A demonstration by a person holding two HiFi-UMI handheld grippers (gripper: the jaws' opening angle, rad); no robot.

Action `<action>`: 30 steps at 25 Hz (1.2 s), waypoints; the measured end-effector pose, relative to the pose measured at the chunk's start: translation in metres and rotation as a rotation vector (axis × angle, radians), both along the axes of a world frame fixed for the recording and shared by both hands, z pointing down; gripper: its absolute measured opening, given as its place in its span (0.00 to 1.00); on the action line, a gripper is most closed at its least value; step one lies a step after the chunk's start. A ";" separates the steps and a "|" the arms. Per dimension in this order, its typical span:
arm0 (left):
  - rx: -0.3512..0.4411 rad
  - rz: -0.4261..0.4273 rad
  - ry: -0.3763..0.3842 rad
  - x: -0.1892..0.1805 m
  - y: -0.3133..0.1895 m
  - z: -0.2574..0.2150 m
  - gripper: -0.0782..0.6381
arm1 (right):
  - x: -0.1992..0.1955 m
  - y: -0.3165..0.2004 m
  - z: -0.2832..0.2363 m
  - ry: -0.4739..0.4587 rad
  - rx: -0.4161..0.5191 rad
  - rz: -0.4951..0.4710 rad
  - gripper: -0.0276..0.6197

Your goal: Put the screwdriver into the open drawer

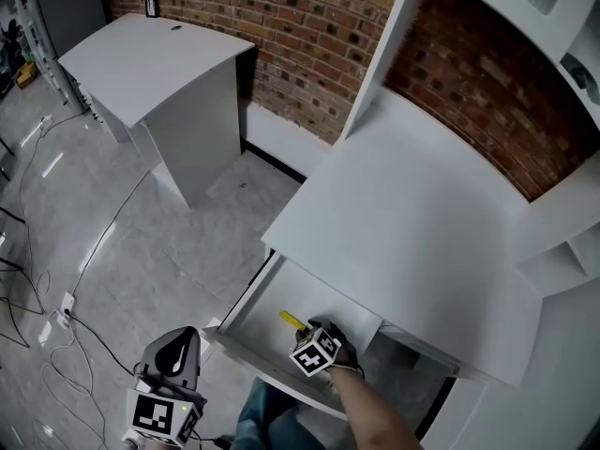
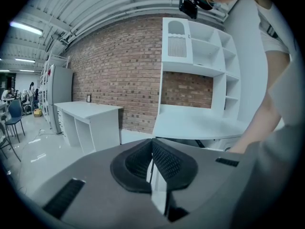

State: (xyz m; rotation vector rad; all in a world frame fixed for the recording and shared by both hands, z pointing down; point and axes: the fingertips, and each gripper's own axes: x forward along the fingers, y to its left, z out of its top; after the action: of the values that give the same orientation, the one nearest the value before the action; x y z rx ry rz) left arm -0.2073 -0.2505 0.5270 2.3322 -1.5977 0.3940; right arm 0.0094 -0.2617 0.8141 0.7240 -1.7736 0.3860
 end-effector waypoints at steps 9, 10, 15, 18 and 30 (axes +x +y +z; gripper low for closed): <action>0.089 0.034 0.047 0.022 0.004 -0.050 0.13 | -0.002 0.013 -0.140 -0.199 0.207 0.154 0.07; 0.094 0.043 0.050 0.026 0.005 -0.059 0.13 | -0.003 0.017 -0.159 -0.236 0.230 0.169 0.06; 0.193 0.070 0.056 0.040 0.001 -0.101 0.13 | 0.001 0.026 -0.248 -0.383 0.382 0.187 0.06; 0.248 0.107 0.053 0.055 0.006 -0.126 0.13 | 0.013 0.030 -0.307 -0.438 0.506 0.192 0.06; 0.370 0.180 0.089 0.123 0.052 -0.214 0.13 | 0.067 0.082 -0.499 -0.864 0.872 0.295 0.06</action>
State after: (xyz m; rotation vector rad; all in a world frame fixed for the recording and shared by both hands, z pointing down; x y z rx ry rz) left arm -0.0842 -0.1988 0.3133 2.7342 -1.5306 0.0276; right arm 0.0761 -0.1795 0.3148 1.6138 -2.6945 0.0840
